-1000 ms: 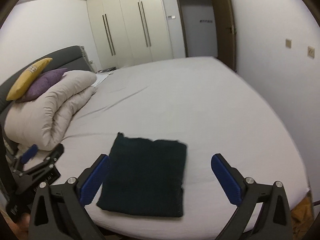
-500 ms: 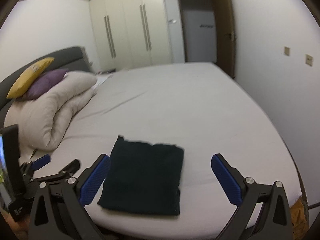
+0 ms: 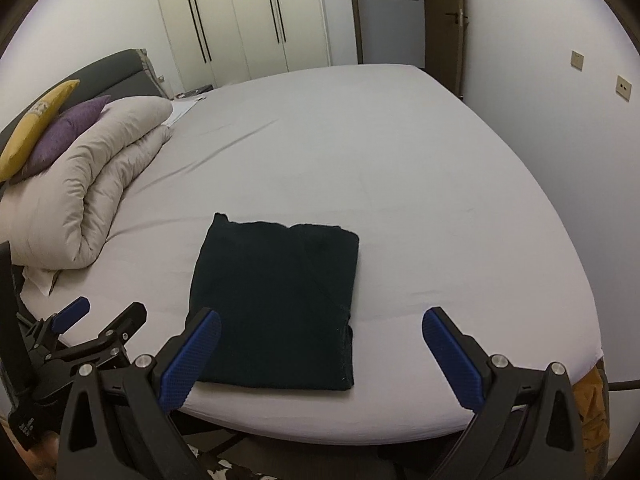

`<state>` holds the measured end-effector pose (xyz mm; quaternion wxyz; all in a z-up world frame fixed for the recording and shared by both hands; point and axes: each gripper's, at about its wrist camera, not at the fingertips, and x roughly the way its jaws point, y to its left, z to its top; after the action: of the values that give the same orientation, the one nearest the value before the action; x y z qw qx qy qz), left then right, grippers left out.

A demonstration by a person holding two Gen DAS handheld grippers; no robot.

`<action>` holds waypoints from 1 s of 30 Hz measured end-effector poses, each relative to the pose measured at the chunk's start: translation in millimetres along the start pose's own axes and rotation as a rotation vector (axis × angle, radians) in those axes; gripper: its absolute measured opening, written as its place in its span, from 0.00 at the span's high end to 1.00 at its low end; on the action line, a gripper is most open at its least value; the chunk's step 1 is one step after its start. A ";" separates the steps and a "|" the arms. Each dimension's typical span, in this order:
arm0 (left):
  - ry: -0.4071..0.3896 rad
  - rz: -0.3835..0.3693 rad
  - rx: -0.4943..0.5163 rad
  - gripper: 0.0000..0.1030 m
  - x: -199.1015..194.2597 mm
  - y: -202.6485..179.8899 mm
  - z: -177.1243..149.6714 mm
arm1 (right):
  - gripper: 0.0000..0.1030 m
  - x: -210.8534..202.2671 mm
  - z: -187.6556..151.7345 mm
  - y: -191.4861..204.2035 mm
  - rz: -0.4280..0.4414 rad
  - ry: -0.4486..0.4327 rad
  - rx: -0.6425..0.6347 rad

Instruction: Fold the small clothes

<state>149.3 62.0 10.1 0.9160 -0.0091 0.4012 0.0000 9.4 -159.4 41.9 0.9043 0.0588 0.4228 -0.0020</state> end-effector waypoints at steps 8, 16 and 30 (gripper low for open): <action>0.011 -0.010 -0.008 0.01 3.8 5.6 -1.6 | 0.00 3.3 -1.4 1.9 0.002 0.012 -0.002; 0.016 -0.013 -0.011 0.01 5.9 8.7 -2.4 | 0.00 4.2 -4.9 4.9 0.005 0.014 0.001; 0.015 -0.012 -0.013 0.01 6.3 10.3 -3.6 | 0.00 3.7 -9.3 8.1 0.003 0.021 -0.006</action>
<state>150.9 72.2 2.8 0.9127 -0.0176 0.4081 -0.0028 5.1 -150.1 34.0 0.9000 0.0569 0.4322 0.0012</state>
